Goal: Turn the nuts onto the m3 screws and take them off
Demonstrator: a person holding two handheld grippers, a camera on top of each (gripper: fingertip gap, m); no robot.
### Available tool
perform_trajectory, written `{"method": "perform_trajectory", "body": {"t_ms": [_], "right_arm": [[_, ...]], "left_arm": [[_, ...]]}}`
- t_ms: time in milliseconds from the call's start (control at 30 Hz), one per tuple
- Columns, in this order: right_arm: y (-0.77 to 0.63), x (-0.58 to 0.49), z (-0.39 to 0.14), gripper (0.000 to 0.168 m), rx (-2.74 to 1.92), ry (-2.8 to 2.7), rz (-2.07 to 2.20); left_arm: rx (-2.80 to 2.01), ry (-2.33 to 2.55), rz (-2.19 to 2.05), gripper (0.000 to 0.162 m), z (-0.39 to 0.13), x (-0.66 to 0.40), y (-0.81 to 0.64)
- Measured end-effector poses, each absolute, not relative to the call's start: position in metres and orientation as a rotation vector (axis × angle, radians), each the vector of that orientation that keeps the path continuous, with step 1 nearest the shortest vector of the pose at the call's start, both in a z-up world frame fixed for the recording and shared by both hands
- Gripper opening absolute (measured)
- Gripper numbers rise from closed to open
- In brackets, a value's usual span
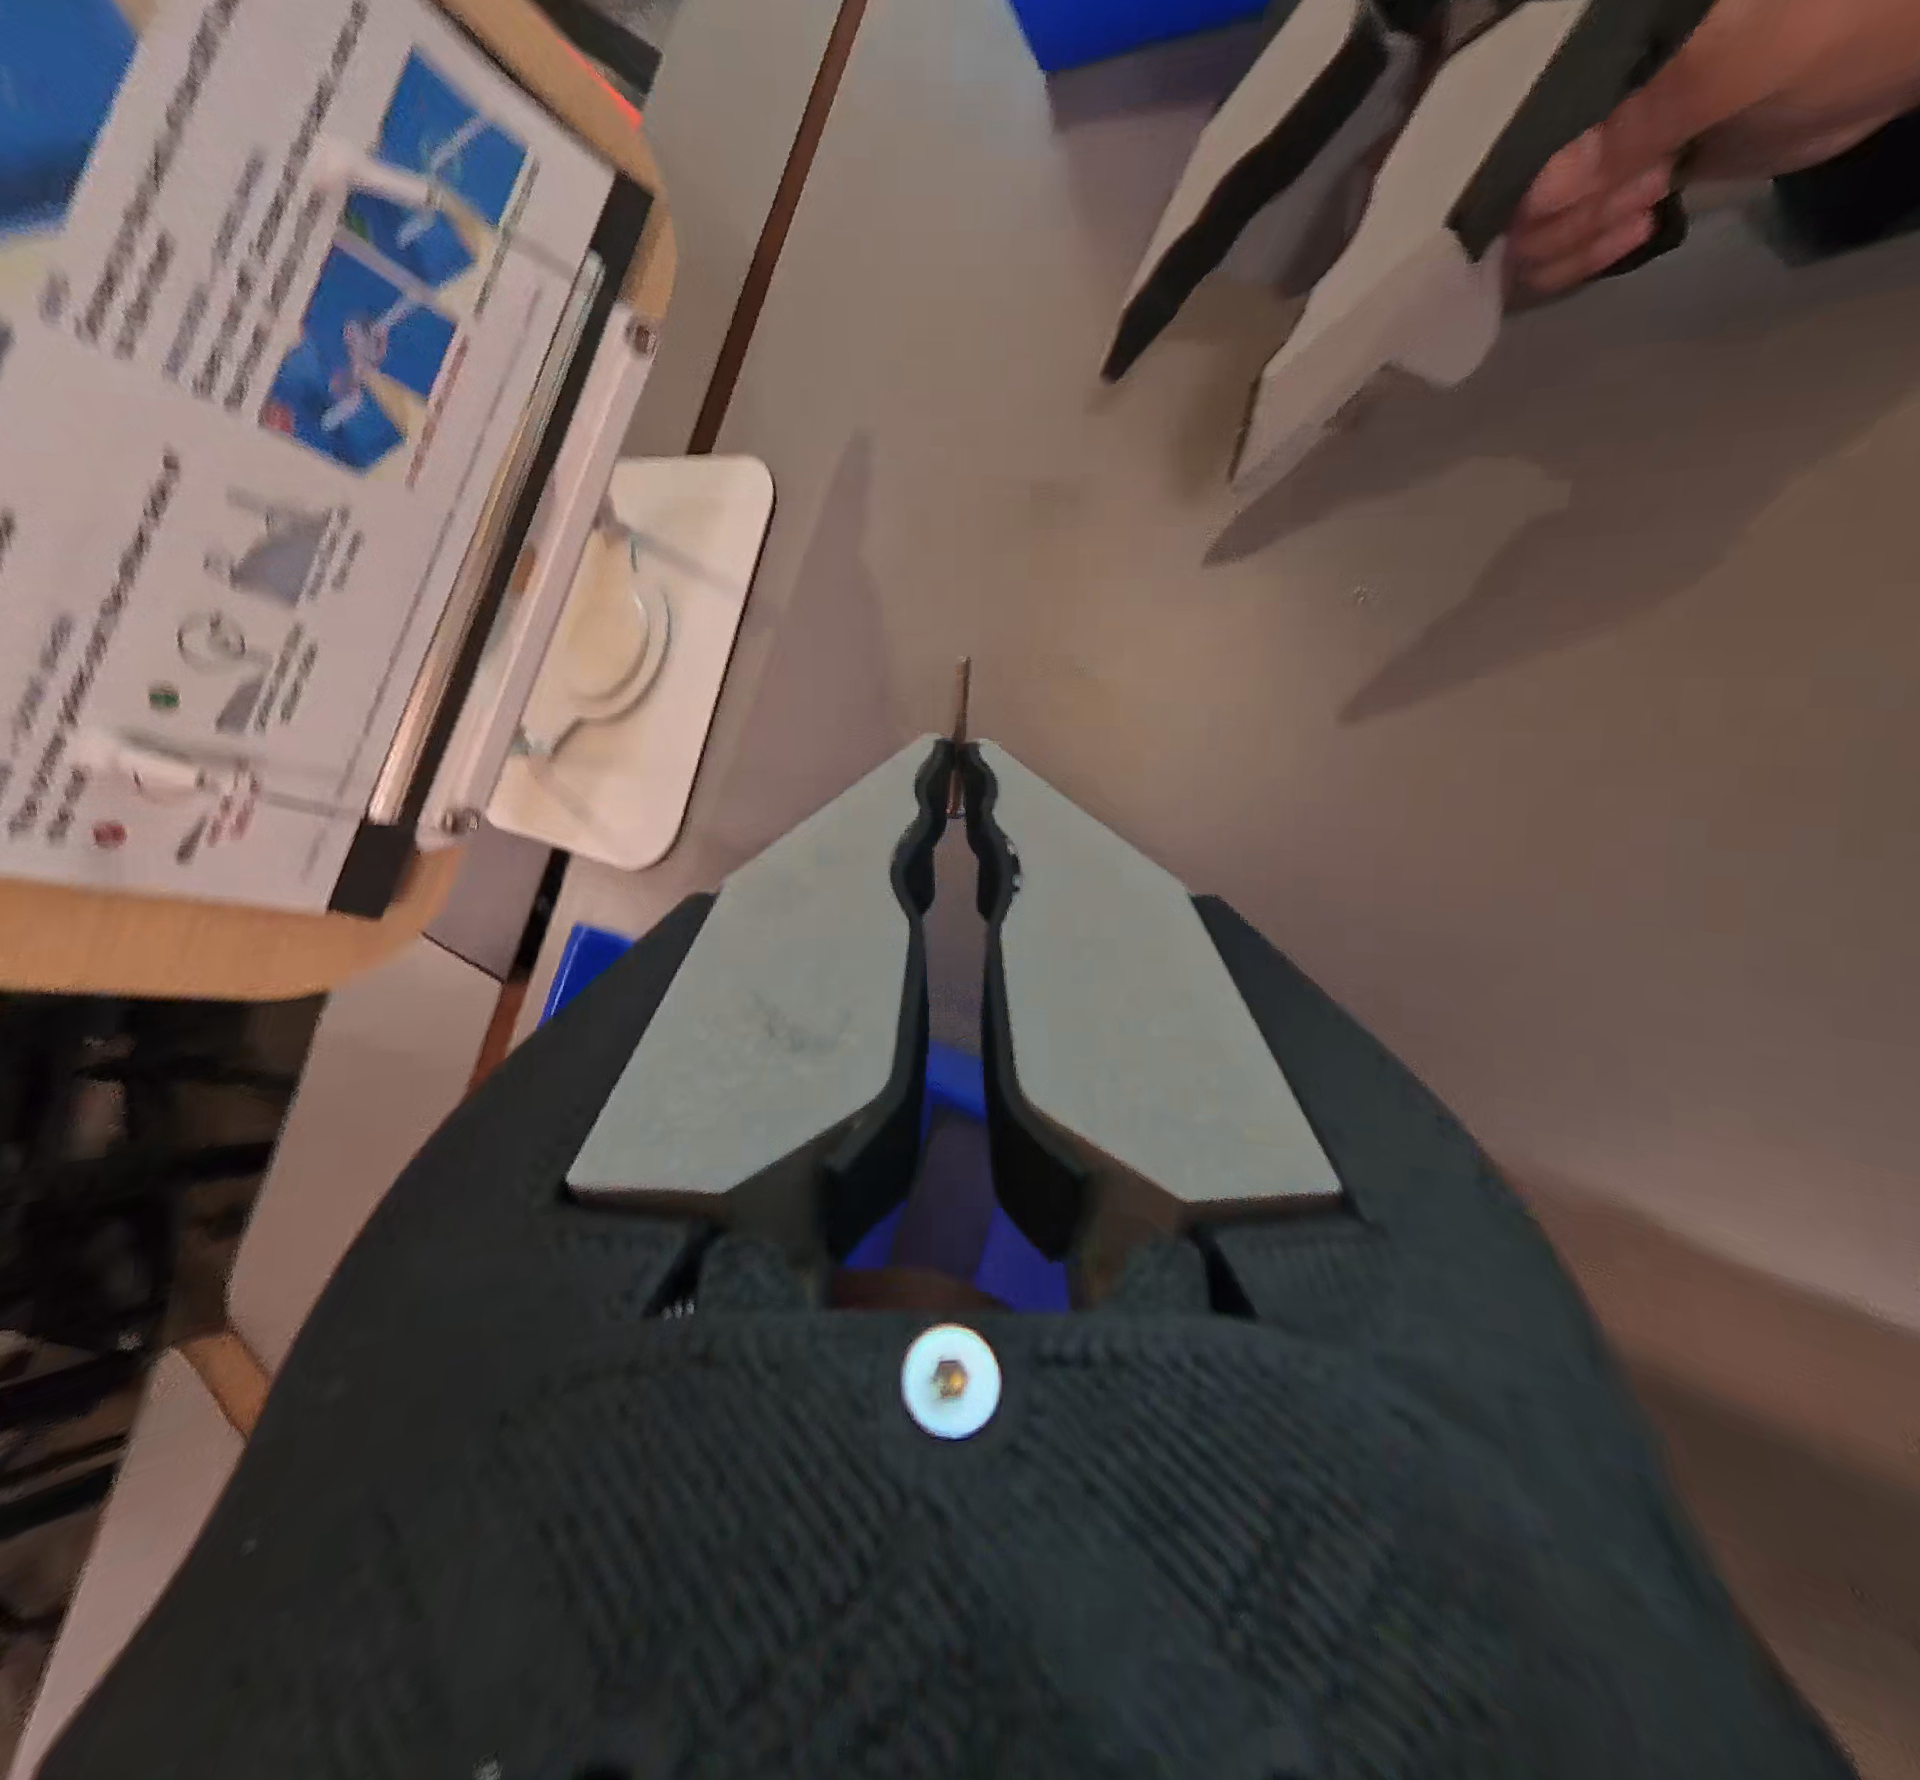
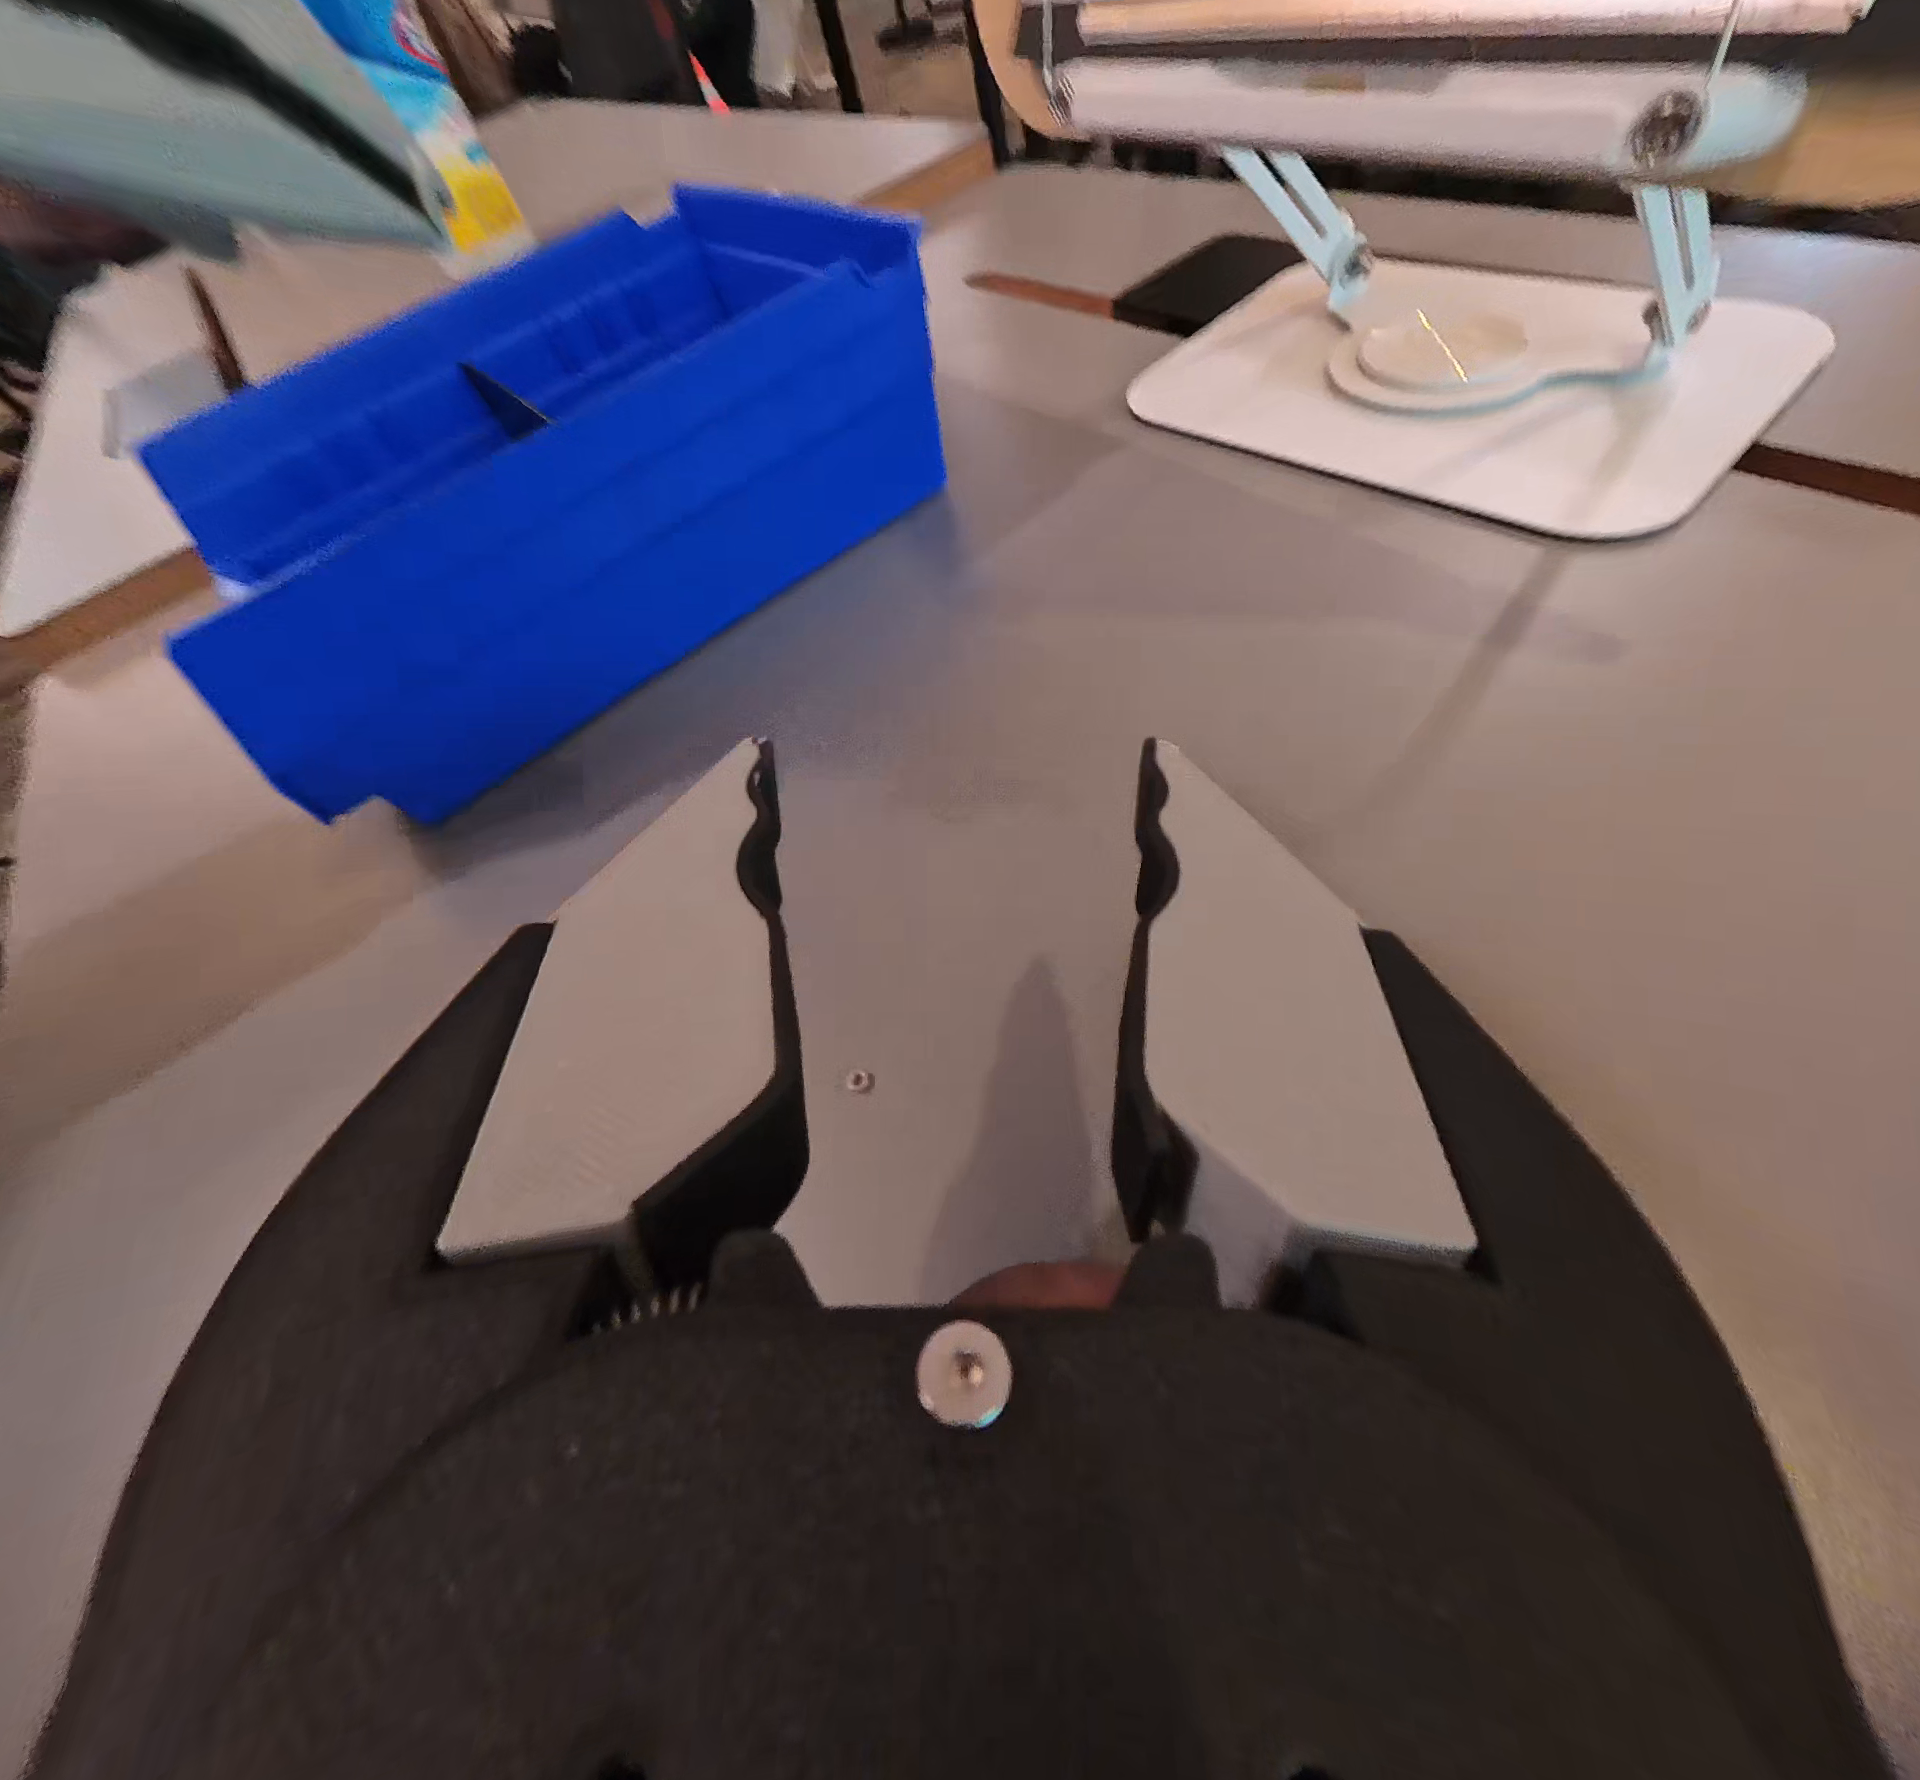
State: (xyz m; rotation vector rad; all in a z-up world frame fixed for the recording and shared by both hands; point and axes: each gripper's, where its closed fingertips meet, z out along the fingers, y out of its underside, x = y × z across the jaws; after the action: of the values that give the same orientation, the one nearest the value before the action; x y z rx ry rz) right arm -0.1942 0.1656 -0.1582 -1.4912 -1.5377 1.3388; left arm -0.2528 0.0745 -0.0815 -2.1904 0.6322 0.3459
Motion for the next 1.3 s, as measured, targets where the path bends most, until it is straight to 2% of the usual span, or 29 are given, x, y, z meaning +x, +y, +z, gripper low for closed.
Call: {"method": "perform_trajectory", "body": {"t_ms": [33, 233, 500, 767, 1300], "right_arm": [[0.163, -0.193, -0.152, 0.067, -1.465, -1.529, 1.379], [0.187, -0.186, -0.128, 0.061, -1.416, -1.376, 1.391], [0.2, -0.185, -0.131, 0.063, -1.435, -1.354, 1.414], [0.175, -0.188, -0.135, 0.06, -1.547, -1.375, 1.684], [0.163, -0.195, -0.152, 0.038, -1.607, -1.41, 1.722]], "left_arm": [[-2.166, 0.65, 0.381, 0.001, -0.084, -0.238, 0.08], [-1.985, 0.314, 0.491, 0.0, -0.093, -0.199, 0.121], [-1.81, -0.02, -0.026, 0.0, -0.139, -0.191, 0.162], [-1.781, -0.056, -0.13, 0.0, -0.149, -0.198, 0.156], [-1.764, -0.049, -0.189, 0.0, -0.149, -0.181, 0.156]]}}
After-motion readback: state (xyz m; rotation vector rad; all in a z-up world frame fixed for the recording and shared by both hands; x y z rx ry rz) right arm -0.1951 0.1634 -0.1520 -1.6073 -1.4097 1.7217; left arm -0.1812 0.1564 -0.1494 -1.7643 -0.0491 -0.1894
